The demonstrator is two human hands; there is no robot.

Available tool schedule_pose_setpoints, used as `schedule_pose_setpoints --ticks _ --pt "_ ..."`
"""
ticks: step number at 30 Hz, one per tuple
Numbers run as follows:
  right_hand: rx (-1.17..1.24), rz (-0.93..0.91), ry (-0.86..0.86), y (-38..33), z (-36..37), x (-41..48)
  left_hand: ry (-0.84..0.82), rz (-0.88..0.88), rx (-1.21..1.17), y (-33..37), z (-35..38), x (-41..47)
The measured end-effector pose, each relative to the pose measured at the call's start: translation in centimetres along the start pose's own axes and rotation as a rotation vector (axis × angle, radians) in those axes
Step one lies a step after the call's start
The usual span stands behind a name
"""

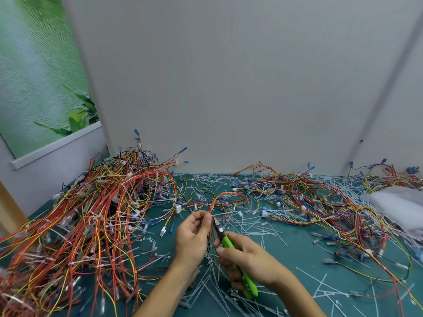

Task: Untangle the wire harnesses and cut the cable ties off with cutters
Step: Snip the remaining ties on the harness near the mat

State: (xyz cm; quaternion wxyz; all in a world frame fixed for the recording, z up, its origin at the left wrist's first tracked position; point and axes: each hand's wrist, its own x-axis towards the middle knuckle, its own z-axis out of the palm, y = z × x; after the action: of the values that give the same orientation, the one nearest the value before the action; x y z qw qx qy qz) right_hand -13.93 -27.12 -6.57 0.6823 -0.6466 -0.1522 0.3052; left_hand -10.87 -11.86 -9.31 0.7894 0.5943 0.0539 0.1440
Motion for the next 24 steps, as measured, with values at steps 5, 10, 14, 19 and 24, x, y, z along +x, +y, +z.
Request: schedule_pose_setpoints --ticks 5,10,14,19,24 --pt "0.003 -0.007 -0.01 -0.14 0.04 -0.13 -0.008 0.004 -0.019 0.23 0.07 -0.1" --pt "0.061 -0.029 -0.016 -0.31 0.02 -0.18 -0.045 -0.014 -0.048 0.24 0.1 -0.14" --pt "0.039 -0.05 0.009 -0.14 -0.05 -0.09 -0.065 -0.026 -0.081 0.08 0.23 -0.29" --pt "0.034 -0.037 0.013 0.02 -0.24 -0.03 -0.061 -0.017 -0.059 -0.16 -0.01 -0.18" --pt "0.112 -0.02 0.003 -0.11 -0.36 -0.03 -0.077 0.054 0.024 -0.18 0.0 -0.25"
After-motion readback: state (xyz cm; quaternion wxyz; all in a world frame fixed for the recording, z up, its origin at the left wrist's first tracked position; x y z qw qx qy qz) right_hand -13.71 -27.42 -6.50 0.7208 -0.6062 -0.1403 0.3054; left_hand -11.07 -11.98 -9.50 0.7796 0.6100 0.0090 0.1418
